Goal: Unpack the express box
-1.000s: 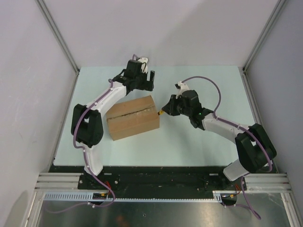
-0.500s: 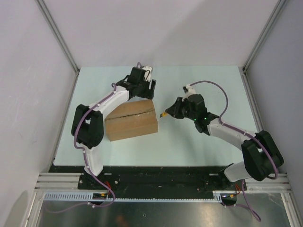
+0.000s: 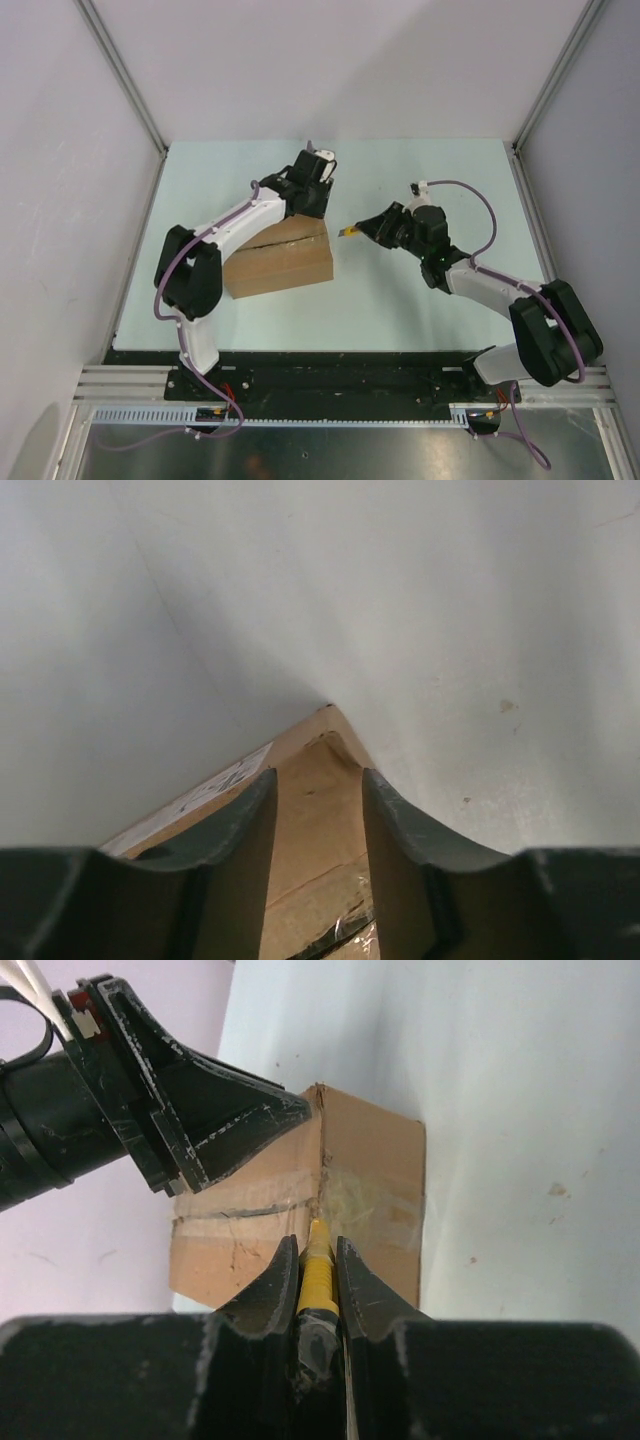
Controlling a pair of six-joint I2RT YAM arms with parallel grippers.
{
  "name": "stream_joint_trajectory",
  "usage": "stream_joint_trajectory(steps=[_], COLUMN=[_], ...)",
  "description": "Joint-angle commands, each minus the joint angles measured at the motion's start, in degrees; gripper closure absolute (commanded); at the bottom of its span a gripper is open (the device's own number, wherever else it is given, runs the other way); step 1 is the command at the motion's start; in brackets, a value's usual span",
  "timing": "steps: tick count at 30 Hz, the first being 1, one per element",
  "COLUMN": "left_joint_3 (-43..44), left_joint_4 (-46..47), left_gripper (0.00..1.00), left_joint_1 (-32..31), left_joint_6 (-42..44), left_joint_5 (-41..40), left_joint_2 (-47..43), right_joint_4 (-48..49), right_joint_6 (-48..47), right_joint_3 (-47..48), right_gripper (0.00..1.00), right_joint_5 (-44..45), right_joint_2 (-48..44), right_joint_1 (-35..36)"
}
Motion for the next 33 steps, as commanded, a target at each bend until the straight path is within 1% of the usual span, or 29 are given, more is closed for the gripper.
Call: stream_joint_trajectory(steps=[1, 4, 12, 22, 29, 33], left_joint_3=[4.52, 5.84, 9.36, 11.03, 11.12, 10.86], left_joint_4=[-5.76, -7.26, -8.67, -9.11, -11.31, -13.06], left_gripper=[0.59, 0.62, 0.6, 0.59, 0.59, 0.61], left_joint_1=[0.29, 0.29, 0.29, 0.29, 0.38, 0.38], left_joint_6=[-3.89, -5.2, -7.49, -8.29, -7.32, -6.62], left_joint_5=[-4.12, -1.84, 3.6, 6.6, 4.67, 3.44], left_joint_2=[-0.04, 0.67, 3.3, 6.38, 7.09, 7.43], right_joint_4=[12.2, 13.26, 15.72, 17.74, 18.96, 20.55], right_joint_6=[9.0, 9.09, 9.7, 8.92, 8.56, 9.0], right_joint_3=[-1.53, -1.45, -1.53, -0.83, 0.92, 1.19], right_gripper=[1.0, 1.0, 1.0, 1.0, 1.0, 1.0], right_joint_5=[-0.56, 0.4, 1.9, 2.78, 1.91, 1.56], right_joint_2=[2.21, 3.09, 5.99, 8.89, 11.96, 13.28], right_joint_1=[0.4, 0.84, 1.1, 0.05, -0.21, -0.13])
